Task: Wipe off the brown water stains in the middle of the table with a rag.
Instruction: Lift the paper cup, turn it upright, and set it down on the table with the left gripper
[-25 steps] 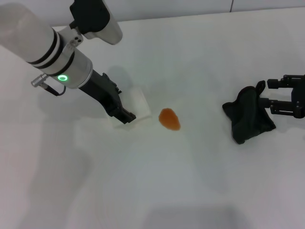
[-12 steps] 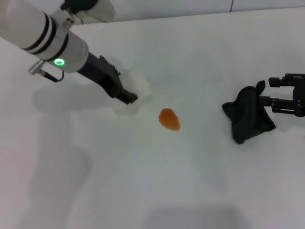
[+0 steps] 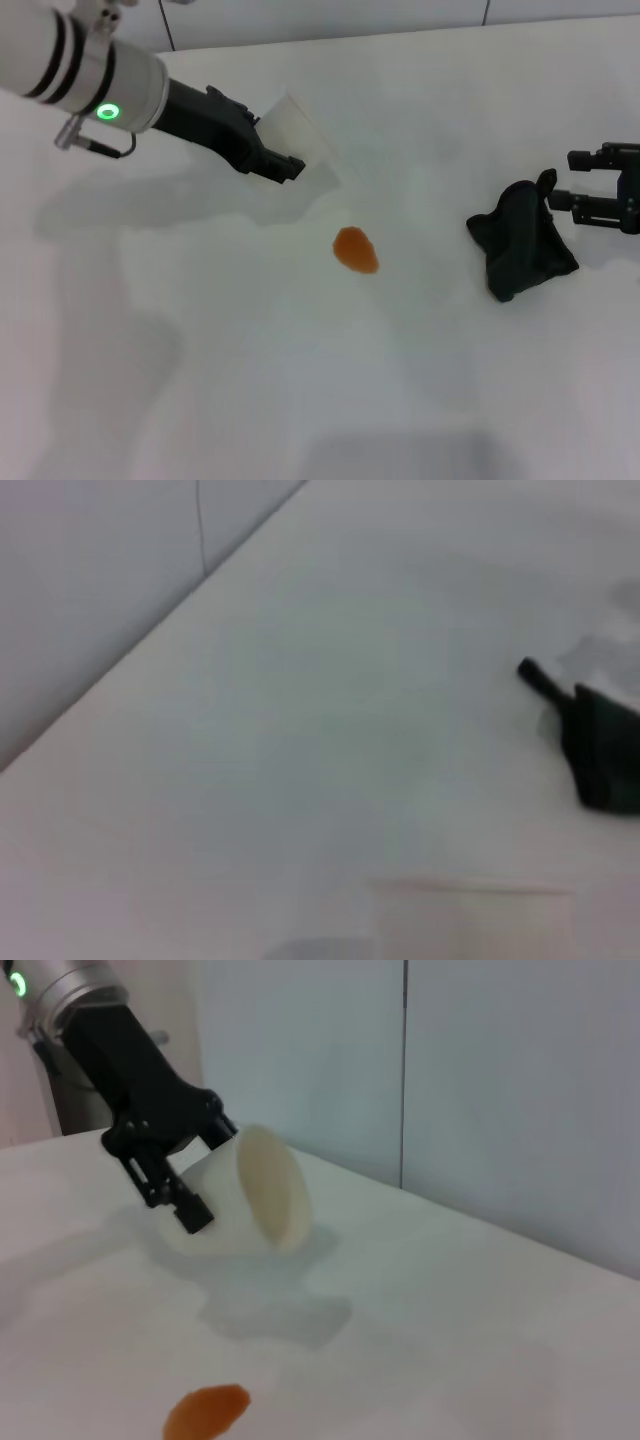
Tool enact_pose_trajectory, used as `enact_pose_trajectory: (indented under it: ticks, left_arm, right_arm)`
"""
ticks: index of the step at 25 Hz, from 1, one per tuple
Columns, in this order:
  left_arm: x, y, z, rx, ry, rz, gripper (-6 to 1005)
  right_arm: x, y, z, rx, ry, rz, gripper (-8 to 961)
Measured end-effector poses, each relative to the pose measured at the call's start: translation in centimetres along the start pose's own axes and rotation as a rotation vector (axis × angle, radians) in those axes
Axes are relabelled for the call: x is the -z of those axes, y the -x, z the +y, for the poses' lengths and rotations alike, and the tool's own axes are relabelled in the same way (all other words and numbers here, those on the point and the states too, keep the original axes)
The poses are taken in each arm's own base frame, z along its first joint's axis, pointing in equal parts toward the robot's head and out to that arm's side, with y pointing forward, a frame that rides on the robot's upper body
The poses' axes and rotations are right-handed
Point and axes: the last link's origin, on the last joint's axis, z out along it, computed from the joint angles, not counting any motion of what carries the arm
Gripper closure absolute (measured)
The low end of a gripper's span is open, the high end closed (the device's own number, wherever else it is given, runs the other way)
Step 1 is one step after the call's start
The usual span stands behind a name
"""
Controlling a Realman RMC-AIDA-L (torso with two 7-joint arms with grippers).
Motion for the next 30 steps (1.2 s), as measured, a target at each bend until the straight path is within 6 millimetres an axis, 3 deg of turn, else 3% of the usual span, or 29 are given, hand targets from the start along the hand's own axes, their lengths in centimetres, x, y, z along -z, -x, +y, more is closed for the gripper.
enact_pose_trajectory:
  ticks: [14,22,30]
  left_arm:
    - [2.3,6.7,1.1,0.147,0.061,0.272,275]
    - [2.8,10.4,2.3,0.14,0.033,0.391,274]
    - [2.8,12.5,3.0,0.165,-0.04,0.534,272]
  right_arm:
    - [0.0,0.2,-0.1,0.001,-0.013,-0.022,344]
    - [-0.1,0.1,0.0,-0.004,-0.01,-0.025,344]
    - [-0.4,0.2,0.0,0.0,-0.009,-0.026,344]
